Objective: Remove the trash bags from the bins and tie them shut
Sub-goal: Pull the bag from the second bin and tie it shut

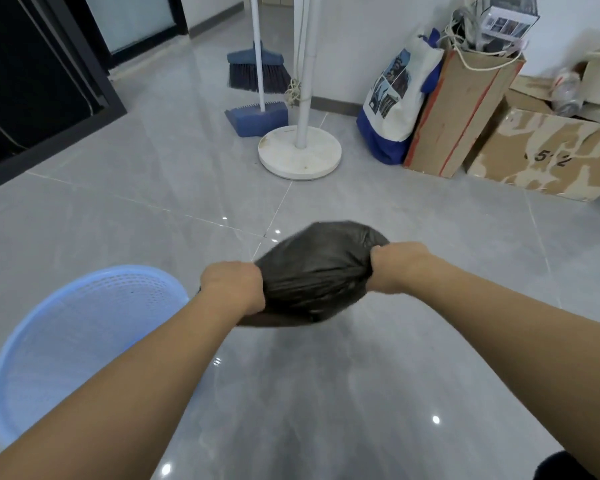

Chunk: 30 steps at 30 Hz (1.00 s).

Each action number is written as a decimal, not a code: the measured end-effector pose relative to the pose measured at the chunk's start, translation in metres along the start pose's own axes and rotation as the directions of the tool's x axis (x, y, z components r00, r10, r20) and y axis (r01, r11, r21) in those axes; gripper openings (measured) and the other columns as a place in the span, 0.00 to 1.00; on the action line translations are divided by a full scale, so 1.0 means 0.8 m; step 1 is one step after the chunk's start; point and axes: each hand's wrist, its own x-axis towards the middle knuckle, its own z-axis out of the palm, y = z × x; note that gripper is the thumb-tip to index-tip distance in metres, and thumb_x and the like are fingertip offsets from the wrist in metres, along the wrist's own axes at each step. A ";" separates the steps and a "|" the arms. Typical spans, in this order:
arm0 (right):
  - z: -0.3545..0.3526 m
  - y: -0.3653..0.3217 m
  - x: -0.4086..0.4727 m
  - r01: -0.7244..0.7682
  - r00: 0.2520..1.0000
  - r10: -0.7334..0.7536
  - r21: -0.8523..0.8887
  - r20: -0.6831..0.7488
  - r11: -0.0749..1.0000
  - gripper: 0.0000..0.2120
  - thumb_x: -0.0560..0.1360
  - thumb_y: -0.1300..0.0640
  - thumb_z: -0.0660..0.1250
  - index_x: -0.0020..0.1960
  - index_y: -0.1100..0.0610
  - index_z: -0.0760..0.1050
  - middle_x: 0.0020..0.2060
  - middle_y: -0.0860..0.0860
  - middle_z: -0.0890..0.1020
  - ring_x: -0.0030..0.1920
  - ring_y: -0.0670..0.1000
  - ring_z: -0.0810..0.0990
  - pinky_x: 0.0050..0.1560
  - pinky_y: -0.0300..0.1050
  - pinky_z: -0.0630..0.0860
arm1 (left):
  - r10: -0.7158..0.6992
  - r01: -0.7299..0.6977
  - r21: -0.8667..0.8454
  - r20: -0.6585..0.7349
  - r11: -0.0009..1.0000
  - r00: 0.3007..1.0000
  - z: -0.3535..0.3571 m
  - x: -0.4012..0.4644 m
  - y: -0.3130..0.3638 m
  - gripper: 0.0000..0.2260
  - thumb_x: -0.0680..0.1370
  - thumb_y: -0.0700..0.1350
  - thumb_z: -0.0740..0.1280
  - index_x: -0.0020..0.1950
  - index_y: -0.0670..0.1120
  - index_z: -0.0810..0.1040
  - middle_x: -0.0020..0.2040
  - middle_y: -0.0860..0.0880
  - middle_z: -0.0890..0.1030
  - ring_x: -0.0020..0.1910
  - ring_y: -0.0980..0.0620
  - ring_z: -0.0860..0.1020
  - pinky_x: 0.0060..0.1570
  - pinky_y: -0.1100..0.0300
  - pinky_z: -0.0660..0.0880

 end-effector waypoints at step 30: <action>0.164 0.007 0.084 0.052 0.732 -0.081 0.062 0.676 0.997 0.21 0.76 0.42 0.62 0.51 0.60 0.79 0.30 0.51 0.69 0.27 0.50 0.67 0.31 0.39 0.65 | -0.159 0.186 -0.169 0.158 0.968 0.974 0.183 0.008 0.053 0.20 0.78 0.45 0.59 0.69 0.40 0.65 0.60 0.44 0.79 0.58 0.42 0.79 0.49 0.52 0.72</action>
